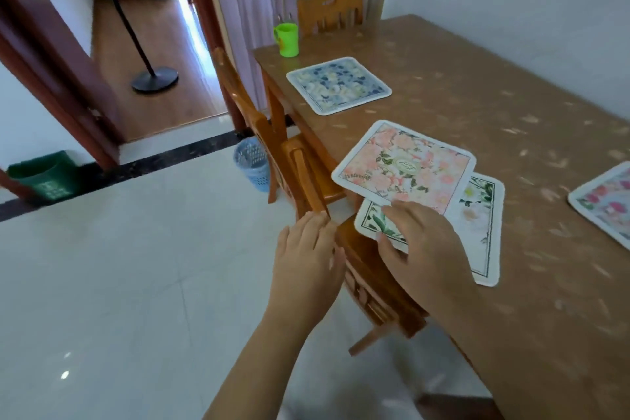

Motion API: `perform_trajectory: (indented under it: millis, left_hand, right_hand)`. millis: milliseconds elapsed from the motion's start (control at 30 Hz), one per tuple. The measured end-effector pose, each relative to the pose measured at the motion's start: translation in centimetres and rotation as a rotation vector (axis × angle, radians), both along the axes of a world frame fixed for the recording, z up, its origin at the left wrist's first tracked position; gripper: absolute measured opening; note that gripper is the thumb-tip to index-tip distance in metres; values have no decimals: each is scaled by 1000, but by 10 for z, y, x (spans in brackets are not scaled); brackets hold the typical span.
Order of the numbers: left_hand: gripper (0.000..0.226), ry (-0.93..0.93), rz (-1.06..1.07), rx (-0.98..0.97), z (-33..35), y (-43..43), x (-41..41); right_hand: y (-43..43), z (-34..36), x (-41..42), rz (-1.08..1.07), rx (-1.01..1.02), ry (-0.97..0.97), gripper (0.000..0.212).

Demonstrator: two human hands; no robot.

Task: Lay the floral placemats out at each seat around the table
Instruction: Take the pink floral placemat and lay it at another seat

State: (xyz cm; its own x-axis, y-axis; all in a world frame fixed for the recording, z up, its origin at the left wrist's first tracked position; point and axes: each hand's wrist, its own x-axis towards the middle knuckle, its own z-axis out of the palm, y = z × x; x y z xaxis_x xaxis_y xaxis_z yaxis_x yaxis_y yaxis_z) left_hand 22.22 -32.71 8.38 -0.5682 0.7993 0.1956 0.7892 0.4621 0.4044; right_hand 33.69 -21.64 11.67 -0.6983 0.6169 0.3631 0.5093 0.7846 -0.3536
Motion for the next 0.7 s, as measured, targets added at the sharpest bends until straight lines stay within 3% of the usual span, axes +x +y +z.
perform_trajectory:
  millis: [167, 433, 700]
  left_hand:
    - [34, 15, -122, 59, 0, 11, -47]
    - [39, -45, -307, 62, -15, 73, -97]
    - [41, -68, -504, 12, -30, 171, -142]
  right_hand:
    - [-1, -2, -36, -126, 117, 50, 31]
    - [33, -23, -56, -312, -10, -62, 36]
    - [109, -45, -81, -418, 20, -40, 33]
